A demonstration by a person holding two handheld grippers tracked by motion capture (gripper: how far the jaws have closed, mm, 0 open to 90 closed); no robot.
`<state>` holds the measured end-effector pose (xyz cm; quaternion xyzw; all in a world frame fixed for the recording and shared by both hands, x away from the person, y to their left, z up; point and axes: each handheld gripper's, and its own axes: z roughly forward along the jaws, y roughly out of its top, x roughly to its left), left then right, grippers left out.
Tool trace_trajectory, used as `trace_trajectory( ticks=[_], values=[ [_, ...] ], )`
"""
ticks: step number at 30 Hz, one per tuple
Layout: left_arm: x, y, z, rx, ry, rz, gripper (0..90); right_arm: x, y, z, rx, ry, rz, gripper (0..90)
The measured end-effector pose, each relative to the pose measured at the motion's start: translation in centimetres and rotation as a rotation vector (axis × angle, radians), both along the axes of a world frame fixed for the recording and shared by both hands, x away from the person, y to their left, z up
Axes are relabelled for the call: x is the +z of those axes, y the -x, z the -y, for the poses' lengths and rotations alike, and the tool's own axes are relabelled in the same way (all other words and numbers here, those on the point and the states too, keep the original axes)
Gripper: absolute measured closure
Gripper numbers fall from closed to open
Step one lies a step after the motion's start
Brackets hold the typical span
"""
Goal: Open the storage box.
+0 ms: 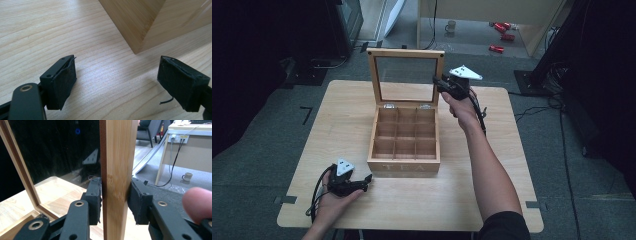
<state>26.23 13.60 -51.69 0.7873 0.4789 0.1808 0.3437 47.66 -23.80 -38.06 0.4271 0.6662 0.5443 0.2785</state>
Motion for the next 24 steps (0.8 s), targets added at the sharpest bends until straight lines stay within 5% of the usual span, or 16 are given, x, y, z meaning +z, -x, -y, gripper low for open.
trace_trajectory(
  ticks=[18, 24],
  values=[
    [-0.1, 0.2, 0.3, -0.005, -0.032, 0.015, 15.8, -0.3, -3.6, -0.3, -0.067, -0.057, -0.104, 66.9],
    [-0.1, 0.3, 0.4, -0.007, -0.036, 0.017, 15.8, -0.2, -3.6, -0.3, -0.072, -0.062, -0.115, 66.2]
  ],
)
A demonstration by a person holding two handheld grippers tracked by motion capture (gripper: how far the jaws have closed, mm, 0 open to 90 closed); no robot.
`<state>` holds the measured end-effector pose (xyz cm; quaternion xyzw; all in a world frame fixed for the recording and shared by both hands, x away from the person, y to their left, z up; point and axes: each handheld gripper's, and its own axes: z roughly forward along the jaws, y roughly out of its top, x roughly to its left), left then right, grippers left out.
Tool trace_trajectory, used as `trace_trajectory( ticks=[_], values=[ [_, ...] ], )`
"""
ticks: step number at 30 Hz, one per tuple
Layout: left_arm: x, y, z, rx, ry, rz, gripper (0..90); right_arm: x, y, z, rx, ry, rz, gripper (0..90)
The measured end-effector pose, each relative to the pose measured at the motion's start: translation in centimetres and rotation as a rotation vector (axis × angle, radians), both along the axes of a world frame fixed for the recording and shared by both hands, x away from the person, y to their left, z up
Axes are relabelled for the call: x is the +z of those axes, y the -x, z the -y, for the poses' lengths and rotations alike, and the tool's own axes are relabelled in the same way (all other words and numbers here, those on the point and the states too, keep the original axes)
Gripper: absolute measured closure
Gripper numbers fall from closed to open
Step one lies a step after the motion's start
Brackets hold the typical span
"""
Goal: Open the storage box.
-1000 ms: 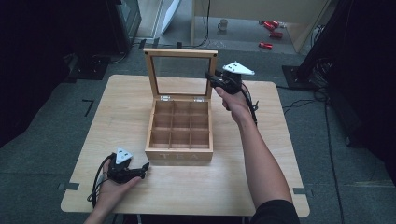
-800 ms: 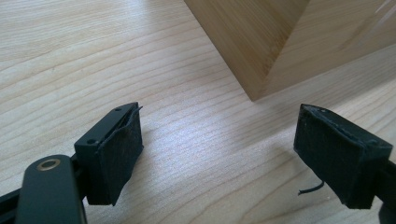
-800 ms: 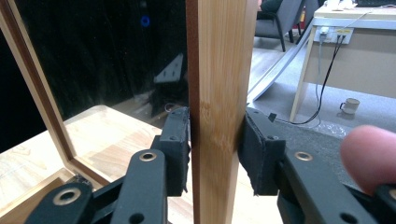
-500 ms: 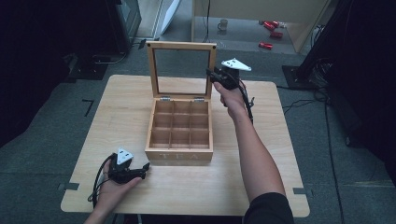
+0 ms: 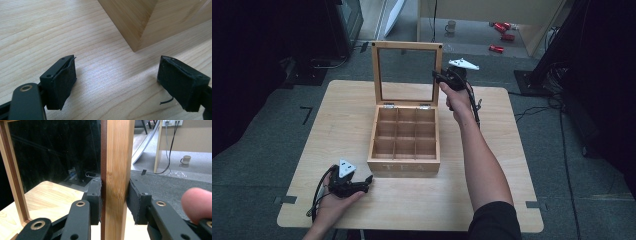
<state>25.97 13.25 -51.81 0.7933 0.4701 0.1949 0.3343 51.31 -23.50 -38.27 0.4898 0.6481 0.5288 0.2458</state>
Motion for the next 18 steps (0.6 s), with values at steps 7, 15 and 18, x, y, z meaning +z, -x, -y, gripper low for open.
trace_trajectory(
  ticks=[7, 15, 18],
  values=[
    [0.0, 0.0, 0.0, -0.003, -0.006, 0.0, 15.8, 0.8, 1.5, 0.0, -0.019, 0.028, -0.003, 40.0],
    [0.0, 0.0, -0.2, -0.008, 0.008, -0.002, 15.8, 1.1, 6.0, 0.8, -0.009, 0.064, 0.001, 22.1],
    [0.0, 0.1, -0.1, -0.008, 0.003, -0.001, 15.7, 0.6, 8.0, 1.3, -0.008, 0.085, -0.005, 19.3]
  ],
)
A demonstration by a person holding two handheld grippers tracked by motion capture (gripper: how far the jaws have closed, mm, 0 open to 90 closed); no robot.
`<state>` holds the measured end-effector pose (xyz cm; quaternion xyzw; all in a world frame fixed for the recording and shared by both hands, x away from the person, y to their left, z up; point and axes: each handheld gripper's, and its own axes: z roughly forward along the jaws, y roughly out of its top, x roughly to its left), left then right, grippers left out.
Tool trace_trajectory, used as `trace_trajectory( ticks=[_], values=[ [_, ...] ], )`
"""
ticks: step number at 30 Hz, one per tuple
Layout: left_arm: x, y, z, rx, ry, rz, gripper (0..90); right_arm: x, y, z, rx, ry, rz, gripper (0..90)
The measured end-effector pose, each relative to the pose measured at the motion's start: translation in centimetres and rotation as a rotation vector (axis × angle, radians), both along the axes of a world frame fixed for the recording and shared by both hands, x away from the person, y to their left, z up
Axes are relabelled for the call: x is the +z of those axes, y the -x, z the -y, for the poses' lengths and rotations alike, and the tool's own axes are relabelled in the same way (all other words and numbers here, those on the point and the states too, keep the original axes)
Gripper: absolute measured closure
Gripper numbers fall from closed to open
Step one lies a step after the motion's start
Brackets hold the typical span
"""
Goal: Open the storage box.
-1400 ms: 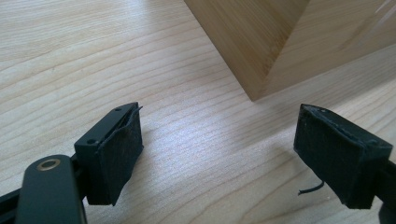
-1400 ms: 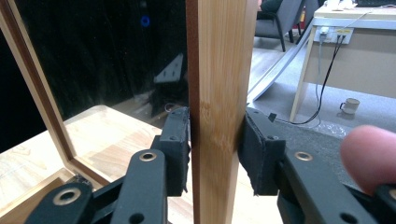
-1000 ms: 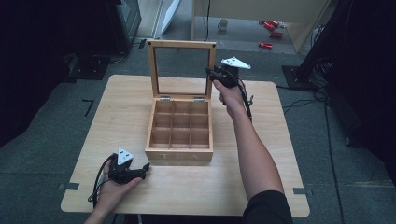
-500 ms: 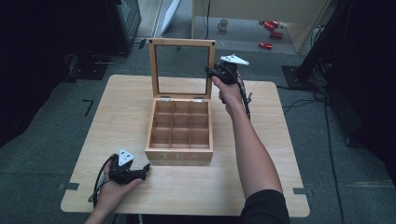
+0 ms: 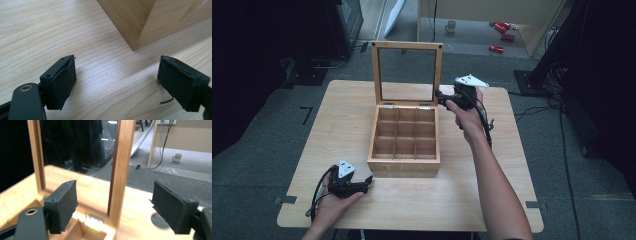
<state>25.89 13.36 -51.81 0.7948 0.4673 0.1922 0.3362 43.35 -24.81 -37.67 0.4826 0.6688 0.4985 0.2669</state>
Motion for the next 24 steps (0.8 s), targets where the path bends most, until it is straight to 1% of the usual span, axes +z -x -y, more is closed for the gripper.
trace_trajectory(
  ticks=[2, 5, 7, 11, 15, 20, 24],
  values=[
    [0.0, 0.0, 0.0, -0.001, -0.007, 0.001, 15.7, -0.7, 1.6, 0.5, 0.002, 0.014, -0.001, 18.4],
    [0.0, 0.1, 0.1, -0.004, -0.019, 0.001, 15.8, -1.7, 3.3, 1.3, 0.001, 0.026, -0.013, 16.7],
    [0.0, 0.1, 0.1, -0.004, -0.016, 0.001, 15.7, -2.6, 4.6, 1.9, 0.002, 0.037, -0.025, 15.6],
    [0.0, 0.0, 0.1, -0.004, -0.019, 0.001, 15.6, -4.0, 6.7, 2.9, 0.011, 0.059, -0.048, 14.4],
    [0.0, 0.0, 0.1, -0.003, -0.019, 0.002, 15.6, -5.6, 8.9, 4.2, 0.008, 0.083, -0.073, 14.0],
    [0.0, 0.0, 0.1, -0.003, -0.019, 0.002, 15.6, -7.5, 11.2, 6.0, -0.023, 0.079, -0.102, 14.0],
    [0.0, 0.0, 0.1, -0.003, -0.021, 0.002, 15.6, -8.8, 12.5, 7.4, -0.044, 0.074, -0.125, 14.0]
  ],
)
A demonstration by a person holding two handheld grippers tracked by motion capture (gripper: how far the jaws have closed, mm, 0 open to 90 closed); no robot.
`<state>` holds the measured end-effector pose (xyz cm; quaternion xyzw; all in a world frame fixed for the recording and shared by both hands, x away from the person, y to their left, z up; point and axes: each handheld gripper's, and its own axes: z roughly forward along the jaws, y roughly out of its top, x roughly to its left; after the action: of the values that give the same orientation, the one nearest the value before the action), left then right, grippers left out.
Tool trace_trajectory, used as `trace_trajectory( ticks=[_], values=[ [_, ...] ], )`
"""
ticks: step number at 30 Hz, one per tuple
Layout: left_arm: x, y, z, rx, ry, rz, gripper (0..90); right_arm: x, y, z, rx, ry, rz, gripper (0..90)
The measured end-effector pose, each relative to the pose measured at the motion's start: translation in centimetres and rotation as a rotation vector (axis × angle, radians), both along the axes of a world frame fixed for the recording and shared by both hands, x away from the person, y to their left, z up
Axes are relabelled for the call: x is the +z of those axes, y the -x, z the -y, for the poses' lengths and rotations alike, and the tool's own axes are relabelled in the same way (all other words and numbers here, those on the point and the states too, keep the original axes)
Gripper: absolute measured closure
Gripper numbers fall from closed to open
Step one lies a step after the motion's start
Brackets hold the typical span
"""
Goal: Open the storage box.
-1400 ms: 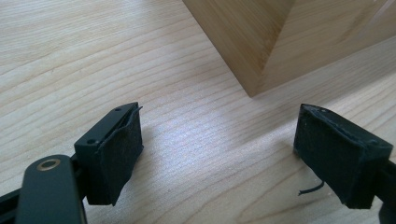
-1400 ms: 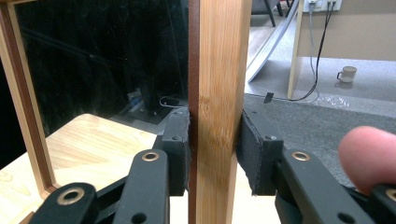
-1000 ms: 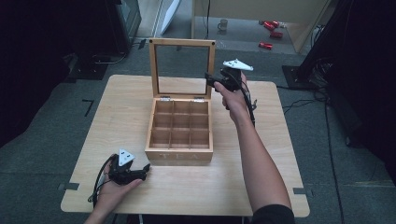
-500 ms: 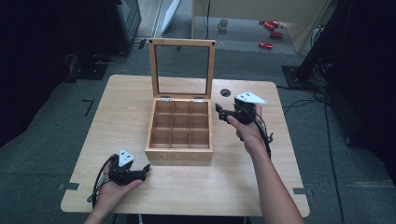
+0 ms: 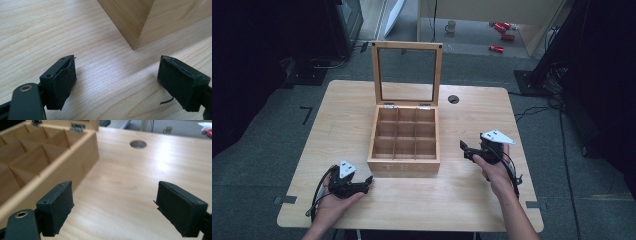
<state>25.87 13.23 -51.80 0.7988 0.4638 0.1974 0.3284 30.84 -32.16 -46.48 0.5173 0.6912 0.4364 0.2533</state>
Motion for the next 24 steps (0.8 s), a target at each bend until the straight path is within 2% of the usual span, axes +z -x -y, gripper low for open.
trace_trajectory(
  ticks=[4, 8, 15, 22, 24],
  values=[
    [0.0, 0.0, 0.0, 0.001, 0.0, 0.0, 15.7, -1.4, 1.4, 1.4, -0.014, -0.007, -0.038, 14.0],
    [0.0, 0.0, 0.0, 0.003, 0.0, 0.0, 15.6, -2.9, 2.7, 2.6, -0.017, 0.012, -0.084, 13.9],
    [0.0, 0.0, 0.0, 0.003, 0.0, 0.0, 15.6, -4.4, 5.2, 4.7, -0.038, 0.026, -0.151, 13.5],
    [0.0, 0.0, 0.1, 0.005, -0.001, 0.001, 15.6, -5.8, 7.4, 6.0, -0.071, 0.095, -0.215, 12.5],
    [0.0, 0.0, 0.1, 0.005, -0.001, 0.001, 15.6, -6.0, 7.8, 6.1, -0.07, 0.125, -0.196, 12.5]
  ],
)
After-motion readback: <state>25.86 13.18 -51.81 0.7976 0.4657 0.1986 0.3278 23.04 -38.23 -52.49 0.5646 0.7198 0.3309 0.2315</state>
